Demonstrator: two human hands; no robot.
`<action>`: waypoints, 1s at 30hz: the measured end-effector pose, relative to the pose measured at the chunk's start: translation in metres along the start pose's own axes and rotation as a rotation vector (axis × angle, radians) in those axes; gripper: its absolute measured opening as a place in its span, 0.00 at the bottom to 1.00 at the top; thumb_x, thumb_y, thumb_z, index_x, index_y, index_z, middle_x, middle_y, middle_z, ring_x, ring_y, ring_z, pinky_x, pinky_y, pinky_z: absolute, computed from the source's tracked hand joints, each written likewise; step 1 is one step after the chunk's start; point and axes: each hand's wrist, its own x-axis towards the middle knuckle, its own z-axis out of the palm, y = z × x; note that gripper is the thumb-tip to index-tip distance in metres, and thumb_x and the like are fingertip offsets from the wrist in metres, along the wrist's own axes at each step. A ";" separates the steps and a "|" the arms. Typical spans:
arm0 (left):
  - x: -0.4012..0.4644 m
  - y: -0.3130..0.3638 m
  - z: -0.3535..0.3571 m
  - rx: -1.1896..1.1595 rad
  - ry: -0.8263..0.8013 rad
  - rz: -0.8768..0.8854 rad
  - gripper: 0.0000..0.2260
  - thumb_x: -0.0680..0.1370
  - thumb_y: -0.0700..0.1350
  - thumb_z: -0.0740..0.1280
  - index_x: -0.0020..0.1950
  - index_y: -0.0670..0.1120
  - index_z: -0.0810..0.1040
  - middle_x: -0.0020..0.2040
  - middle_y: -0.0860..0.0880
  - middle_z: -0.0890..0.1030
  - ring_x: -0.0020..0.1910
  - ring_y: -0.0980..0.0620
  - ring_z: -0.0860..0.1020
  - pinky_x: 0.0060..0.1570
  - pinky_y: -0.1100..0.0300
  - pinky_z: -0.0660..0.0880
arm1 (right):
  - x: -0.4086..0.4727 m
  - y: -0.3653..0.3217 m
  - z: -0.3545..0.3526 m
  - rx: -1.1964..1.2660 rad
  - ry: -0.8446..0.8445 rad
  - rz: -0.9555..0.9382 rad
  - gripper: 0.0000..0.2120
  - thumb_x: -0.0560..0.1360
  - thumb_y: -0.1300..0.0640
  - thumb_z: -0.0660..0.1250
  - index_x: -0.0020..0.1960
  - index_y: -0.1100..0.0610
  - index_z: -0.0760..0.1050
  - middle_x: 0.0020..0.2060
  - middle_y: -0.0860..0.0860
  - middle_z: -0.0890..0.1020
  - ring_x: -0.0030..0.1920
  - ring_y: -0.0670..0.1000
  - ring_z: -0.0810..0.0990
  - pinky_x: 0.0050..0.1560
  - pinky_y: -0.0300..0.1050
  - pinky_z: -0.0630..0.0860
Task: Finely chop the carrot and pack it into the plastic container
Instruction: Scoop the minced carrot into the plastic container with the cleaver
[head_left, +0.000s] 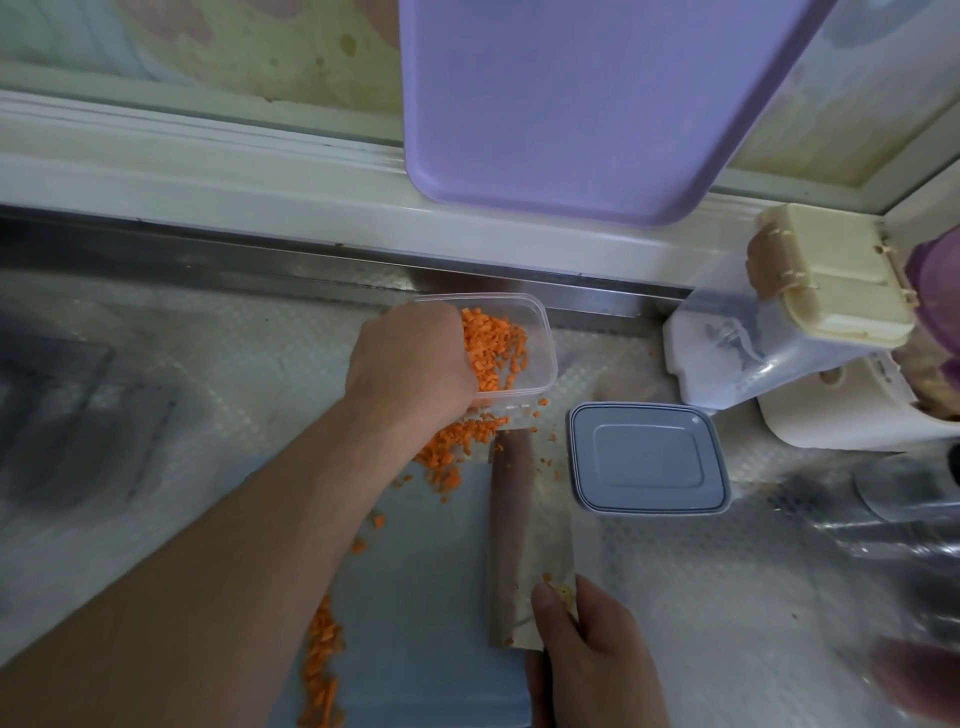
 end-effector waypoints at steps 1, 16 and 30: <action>0.000 0.002 0.002 -0.025 0.019 0.018 0.06 0.81 0.47 0.68 0.48 0.49 0.84 0.42 0.52 0.82 0.42 0.51 0.81 0.47 0.53 0.81 | 0.000 0.000 -0.001 -0.001 -0.009 -0.001 0.09 0.80 0.55 0.67 0.45 0.47 0.83 0.24 0.55 0.77 0.23 0.51 0.75 0.33 0.49 0.77; -0.025 -0.039 -0.002 -0.376 0.370 0.183 0.11 0.81 0.41 0.69 0.63 0.48 0.83 0.58 0.53 0.82 0.58 0.51 0.79 0.61 0.55 0.76 | 0.000 -0.007 -0.015 -0.188 0.030 -0.078 0.09 0.80 0.56 0.68 0.41 0.53 0.81 0.22 0.53 0.79 0.23 0.49 0.78 0.30 0.41 0.74; -0.016 -0.010 0.018 -0.292 0.302 0.166 0.07 0.77 0.42 0.73 0.53 0.52 0.85 0.50 0.52 0.80 0.53 0.47 0.77 0.53 0.48 0.76 | 0.002 -0.010 -0.010 -0.233 0.014 -0.094 0.11 0.79 0.56 0.67 0.39 0.50 0.81 0.22 0.54 0.78 0.23 0.49 0.78 0.28 0.40 0.71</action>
